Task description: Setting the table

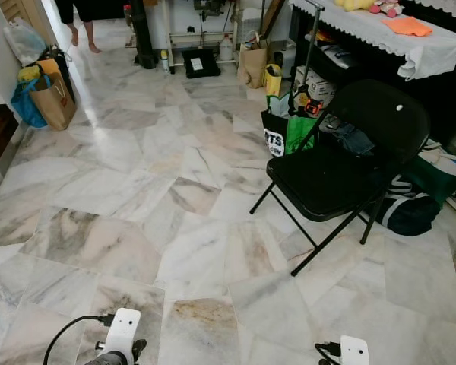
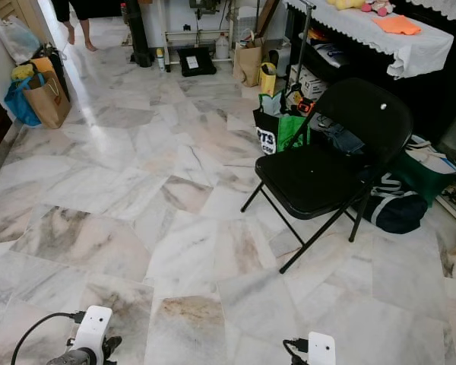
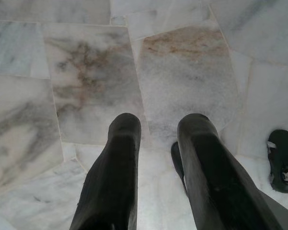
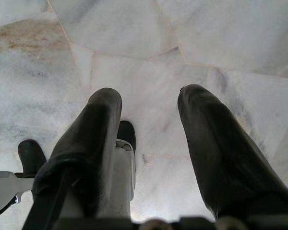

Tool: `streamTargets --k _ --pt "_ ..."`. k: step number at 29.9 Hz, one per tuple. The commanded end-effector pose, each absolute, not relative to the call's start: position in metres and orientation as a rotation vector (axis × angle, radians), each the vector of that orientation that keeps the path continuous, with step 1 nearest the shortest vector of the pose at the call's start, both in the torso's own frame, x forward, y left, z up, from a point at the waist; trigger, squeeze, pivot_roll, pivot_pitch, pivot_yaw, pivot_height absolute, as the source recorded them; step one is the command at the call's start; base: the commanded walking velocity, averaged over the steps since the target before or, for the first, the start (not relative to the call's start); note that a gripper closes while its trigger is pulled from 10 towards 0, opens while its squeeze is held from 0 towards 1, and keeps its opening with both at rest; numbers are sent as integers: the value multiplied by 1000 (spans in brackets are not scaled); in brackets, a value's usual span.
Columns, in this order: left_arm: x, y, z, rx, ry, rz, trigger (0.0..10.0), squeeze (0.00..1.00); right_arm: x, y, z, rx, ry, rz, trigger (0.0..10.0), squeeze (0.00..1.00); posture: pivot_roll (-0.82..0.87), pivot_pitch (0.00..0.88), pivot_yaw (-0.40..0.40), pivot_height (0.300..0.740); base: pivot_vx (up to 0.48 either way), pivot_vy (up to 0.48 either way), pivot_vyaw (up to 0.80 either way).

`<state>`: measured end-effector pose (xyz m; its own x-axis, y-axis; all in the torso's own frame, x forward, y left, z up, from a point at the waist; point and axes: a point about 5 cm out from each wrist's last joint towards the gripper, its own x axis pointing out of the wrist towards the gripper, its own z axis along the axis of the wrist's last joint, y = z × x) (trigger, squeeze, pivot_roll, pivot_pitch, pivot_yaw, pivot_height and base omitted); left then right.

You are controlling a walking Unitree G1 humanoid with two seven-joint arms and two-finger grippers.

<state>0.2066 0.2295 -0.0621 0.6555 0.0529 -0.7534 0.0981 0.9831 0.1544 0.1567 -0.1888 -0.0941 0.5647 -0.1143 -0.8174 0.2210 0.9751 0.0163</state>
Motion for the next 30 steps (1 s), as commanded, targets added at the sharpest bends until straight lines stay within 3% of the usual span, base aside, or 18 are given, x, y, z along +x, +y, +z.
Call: streamTargets --k 1,16,30 --pt "170 237 -79 36 938 159 10000 0 184 -182 -84 159 924 -52 10000 0 197 0 -159 740 0 0 0" --pt "182 239 -73 91 892 127 10000 0 184 -177 -84 194 906 -66 10000 0 199 0 -123 740 0 0 0" --pt "203 244 -60 223 845 25 10000 0 179 -159 -87 272 900 -91 10000 0 205 0 -41 740 0 0 0"
